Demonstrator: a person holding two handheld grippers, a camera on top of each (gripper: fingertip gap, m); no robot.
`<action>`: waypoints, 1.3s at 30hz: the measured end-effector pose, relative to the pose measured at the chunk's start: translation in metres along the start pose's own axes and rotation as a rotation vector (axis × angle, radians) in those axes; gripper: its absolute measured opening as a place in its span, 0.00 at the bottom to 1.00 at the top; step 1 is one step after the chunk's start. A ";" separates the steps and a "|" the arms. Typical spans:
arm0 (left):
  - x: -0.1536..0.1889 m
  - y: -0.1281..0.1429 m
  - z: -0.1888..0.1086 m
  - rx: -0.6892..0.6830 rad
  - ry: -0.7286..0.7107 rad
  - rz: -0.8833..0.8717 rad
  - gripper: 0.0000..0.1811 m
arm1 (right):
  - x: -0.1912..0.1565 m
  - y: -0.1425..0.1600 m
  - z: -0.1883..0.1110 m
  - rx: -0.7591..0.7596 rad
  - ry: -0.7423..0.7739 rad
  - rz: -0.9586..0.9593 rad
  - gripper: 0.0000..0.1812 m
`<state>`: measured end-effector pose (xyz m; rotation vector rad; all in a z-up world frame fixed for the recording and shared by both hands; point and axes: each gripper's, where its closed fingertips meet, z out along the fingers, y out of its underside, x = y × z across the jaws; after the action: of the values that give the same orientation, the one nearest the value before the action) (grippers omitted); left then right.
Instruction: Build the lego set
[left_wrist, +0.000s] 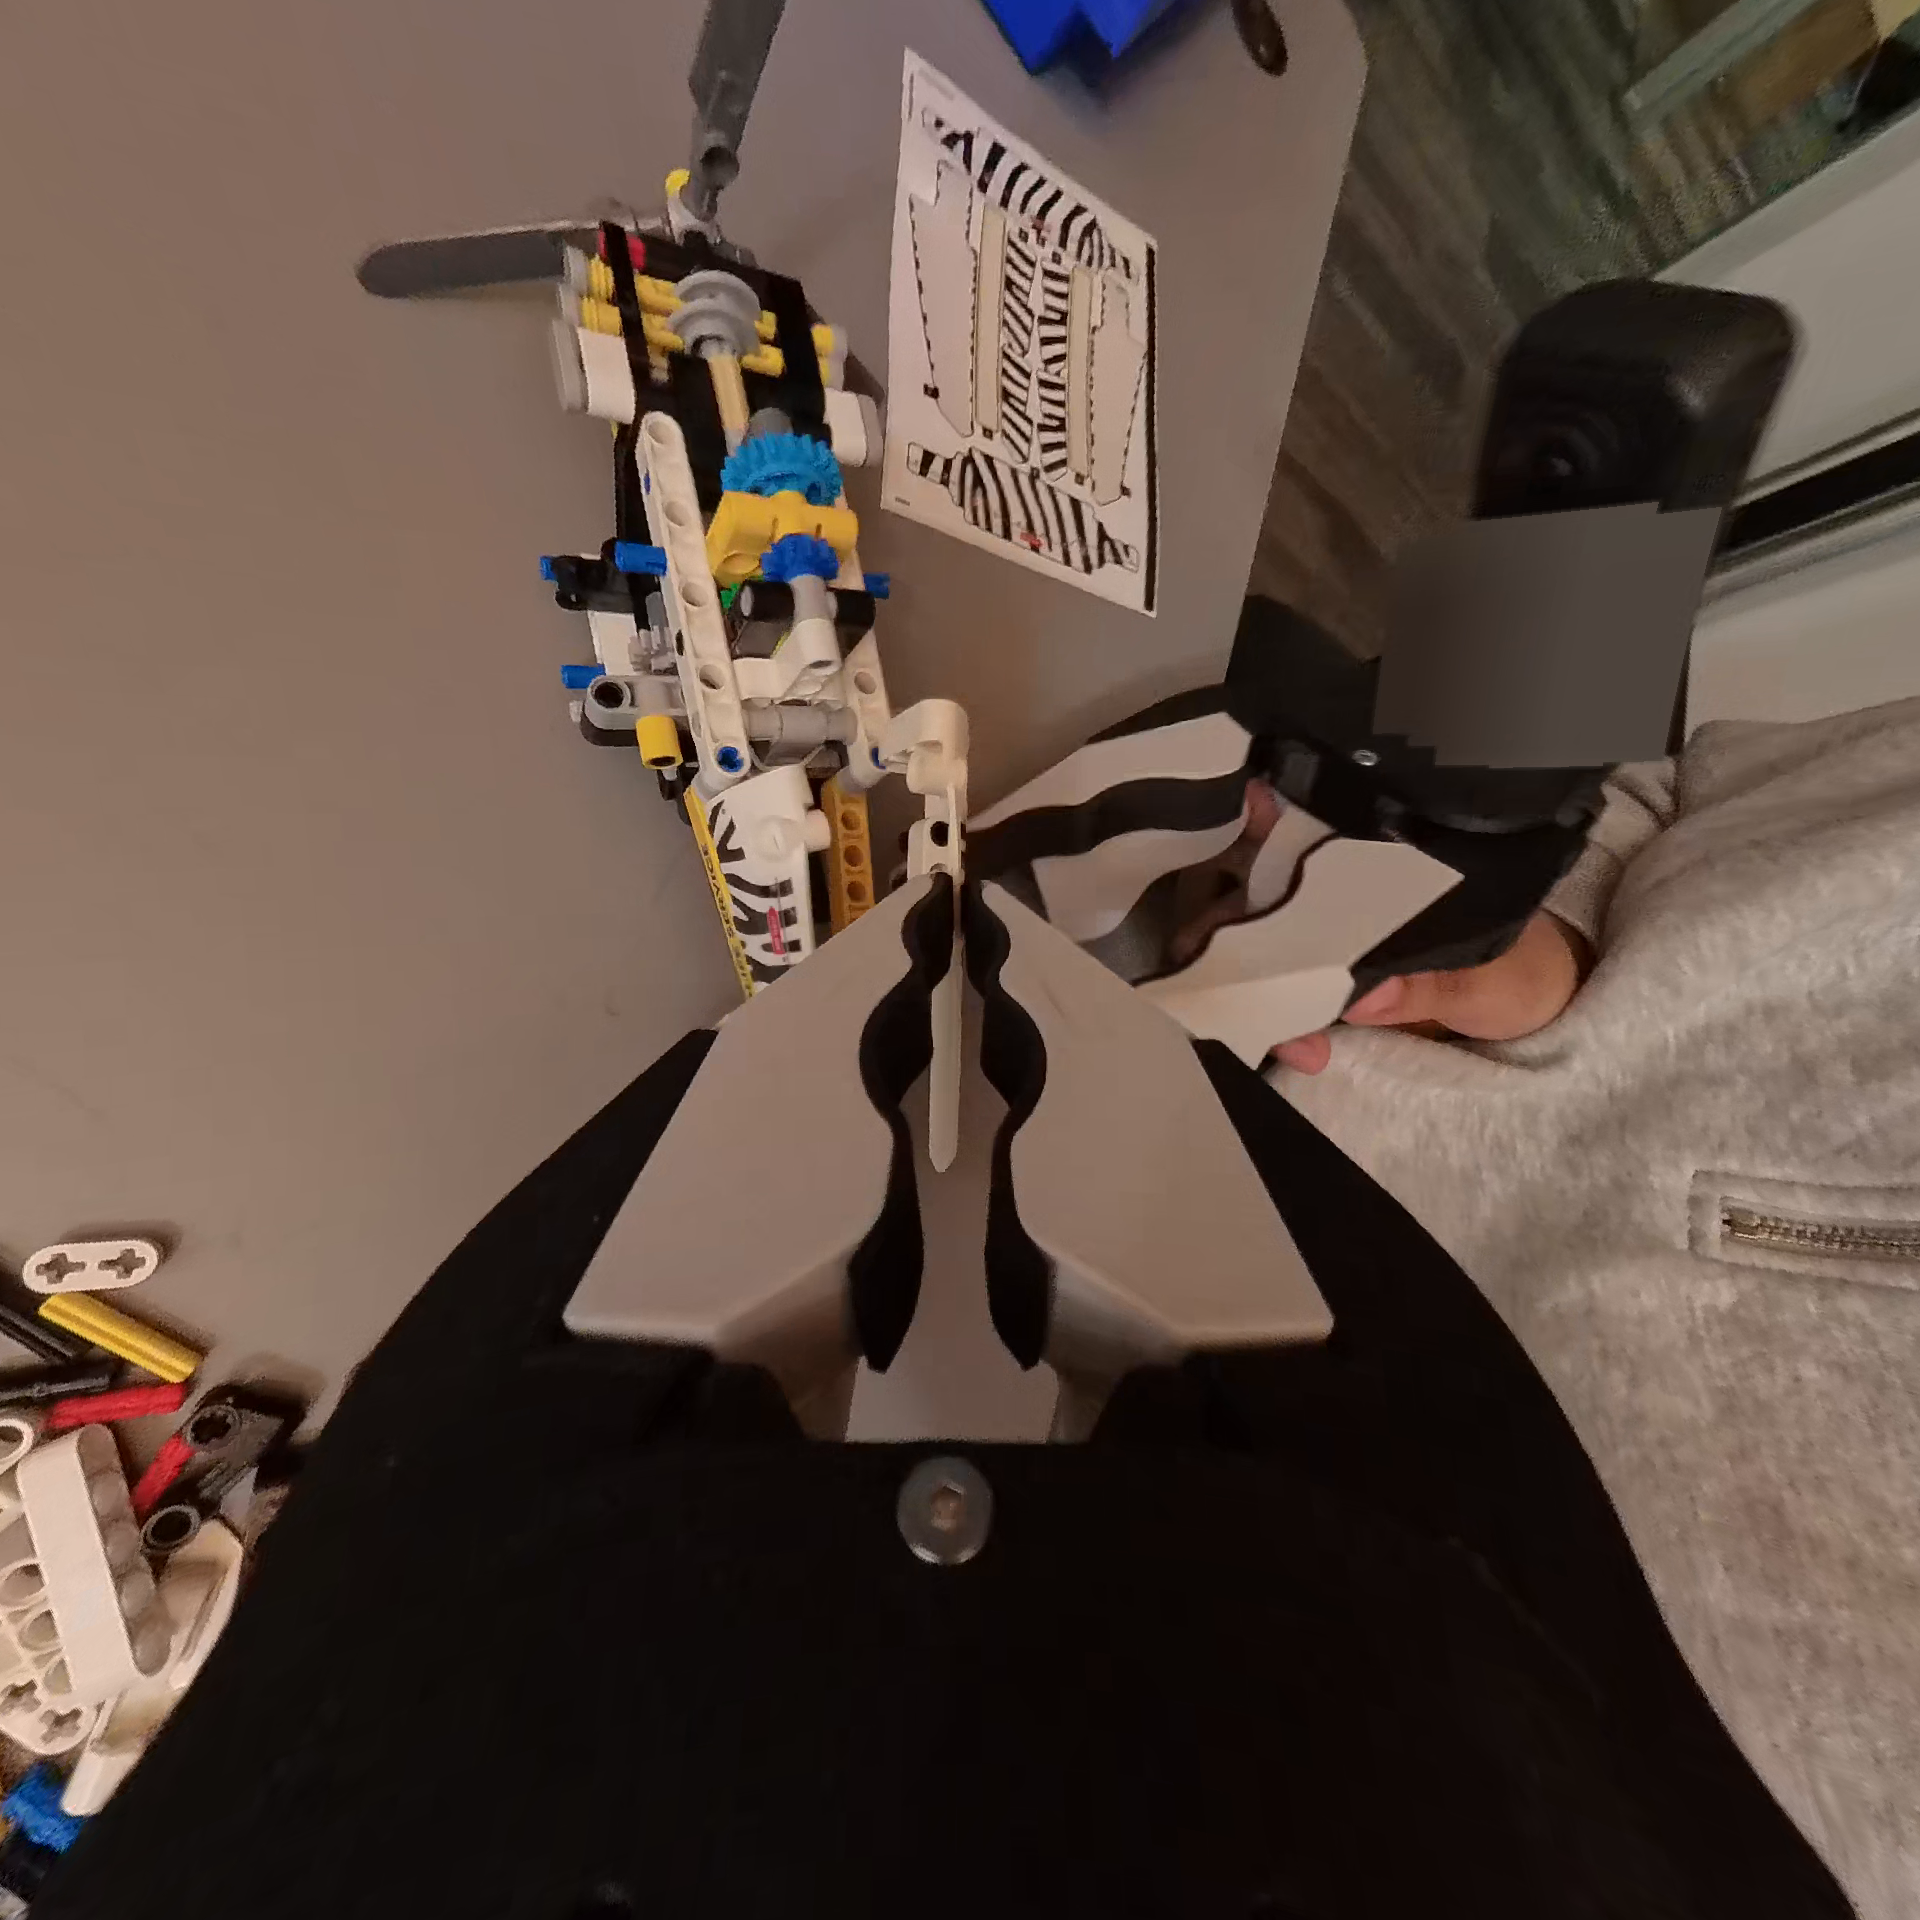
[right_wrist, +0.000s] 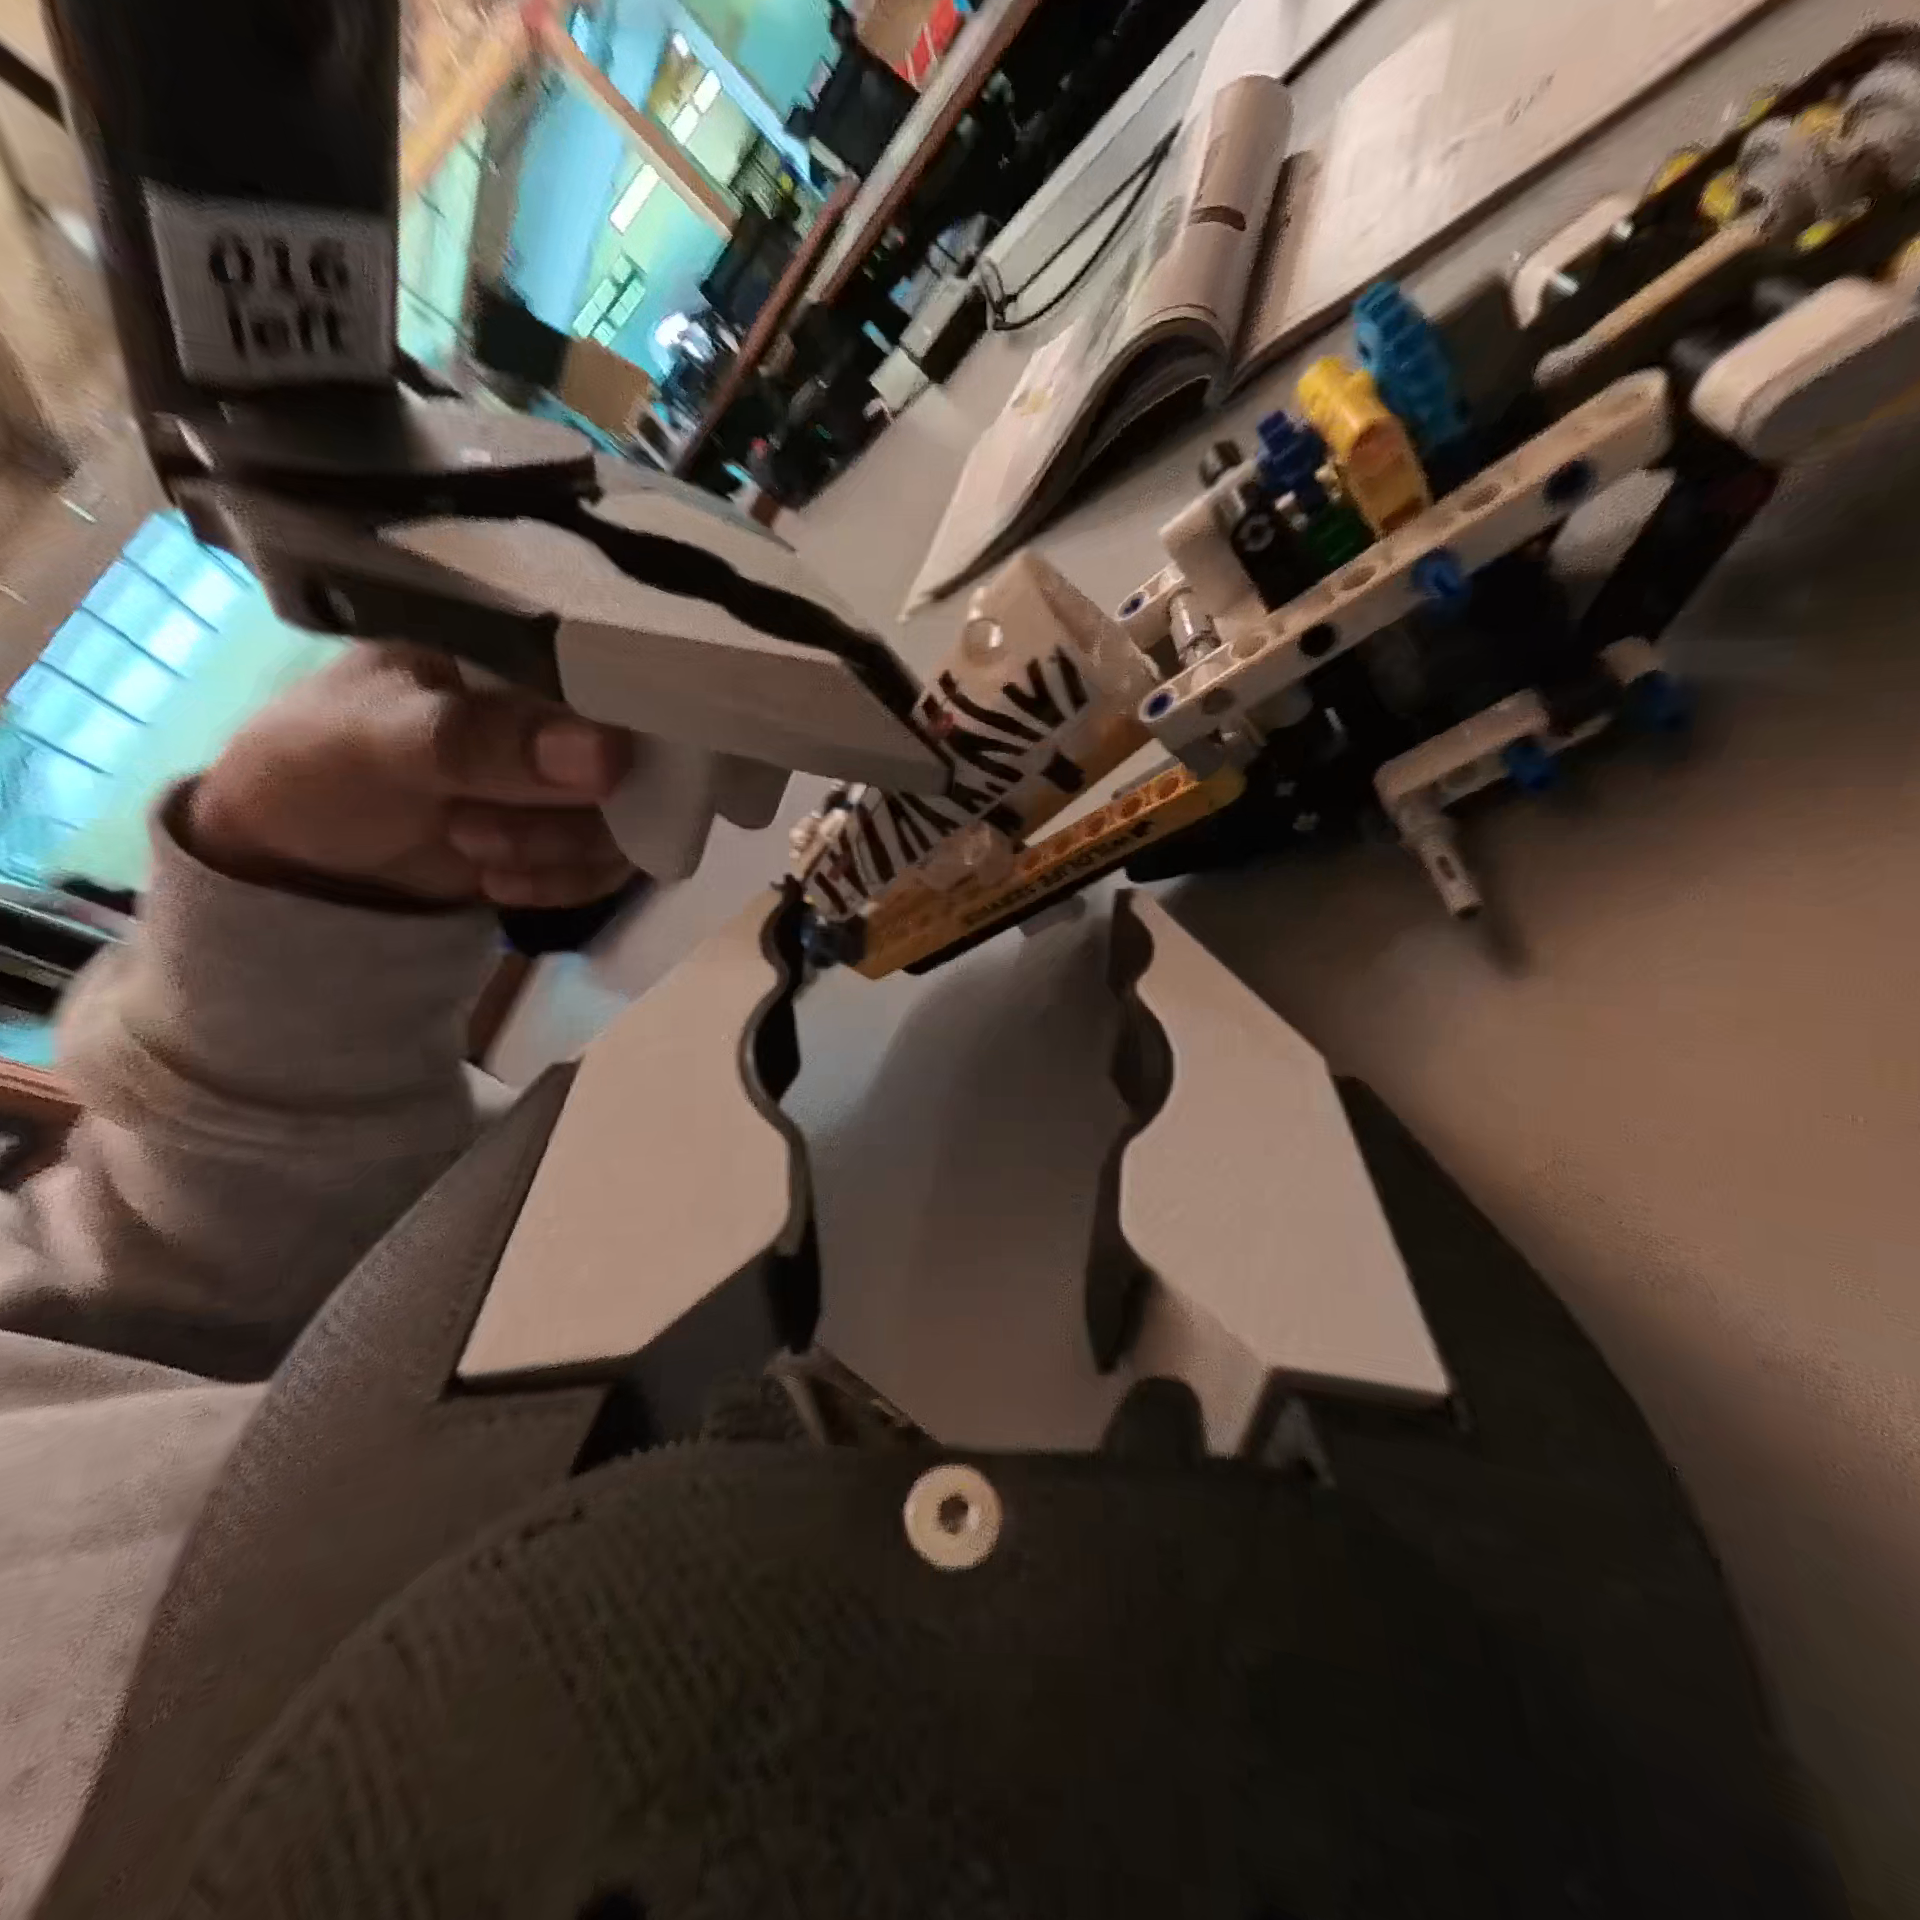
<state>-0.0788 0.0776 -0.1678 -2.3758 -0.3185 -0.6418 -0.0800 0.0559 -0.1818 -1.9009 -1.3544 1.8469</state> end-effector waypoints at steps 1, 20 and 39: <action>-0.003 0.001 0.002 -0.009 -0.006 -0.005 0.00 | 0.002 0.000 -0.001 0.003 0.025 -0.034 0.35; -0.011 0.003 0.001 -0.069 -0.043 -0.004 0.00 | -0.006 -0.005 0.017 0.020 -0.136 0.210 0.34; -0.019 0.014 -0.005 -0.319 -0.142 0.098 0.00 | -0.009 -0.004 0.018 0.016 -0.154 0.200 0.33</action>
<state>-0.0913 0.0631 -0.1815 -2.7304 -0.1684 -0.5097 -0.0959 0.0438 -0.1767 -1.9865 -1.2256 2.1305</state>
